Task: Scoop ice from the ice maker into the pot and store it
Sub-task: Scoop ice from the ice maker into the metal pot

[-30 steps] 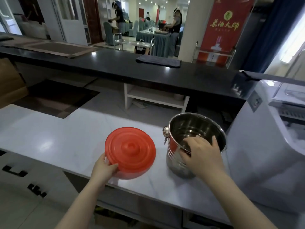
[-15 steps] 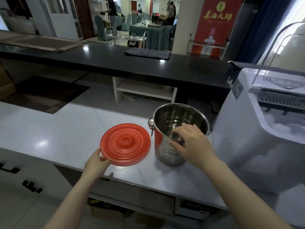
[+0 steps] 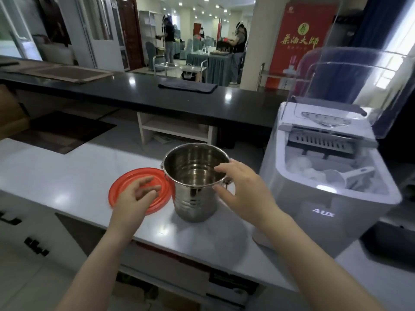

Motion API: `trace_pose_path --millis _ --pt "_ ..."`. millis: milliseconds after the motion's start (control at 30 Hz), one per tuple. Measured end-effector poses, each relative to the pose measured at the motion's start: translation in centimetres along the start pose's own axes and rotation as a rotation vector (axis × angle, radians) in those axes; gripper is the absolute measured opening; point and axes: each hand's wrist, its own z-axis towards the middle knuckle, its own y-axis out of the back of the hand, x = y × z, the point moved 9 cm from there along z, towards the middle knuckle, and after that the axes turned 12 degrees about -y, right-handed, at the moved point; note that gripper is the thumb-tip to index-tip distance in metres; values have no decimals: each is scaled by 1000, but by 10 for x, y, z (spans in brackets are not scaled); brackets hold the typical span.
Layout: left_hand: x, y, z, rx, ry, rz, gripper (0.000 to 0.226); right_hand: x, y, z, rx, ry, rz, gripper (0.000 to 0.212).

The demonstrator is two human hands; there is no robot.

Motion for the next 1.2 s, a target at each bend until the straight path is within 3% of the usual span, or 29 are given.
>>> trace_pose_path --millis 100,333,733,967,1100,1200 --pt "-37 -30 -14 -21 -39 -107 30 -9 30 -16 -35 39 31 37" --pt "-97 -124 -36 96 -134 -213 30 -62 106 -46 -150 23 37 31" --pt "-132 -211 -15 222 -245 -184 33 -166 169 -39 -122 -275 -117 31" --pt "-137 -238 2 326 -257 -107 39 -201 164 -22 111 -443 -471 39" --pt "-143 -257 9 428 -274 -71 46 -202 158 -12 217 -397 -807 22" --pt "-141 -274 12 527 -231 43 78 -204 152 -9 314 -402 -973 10"
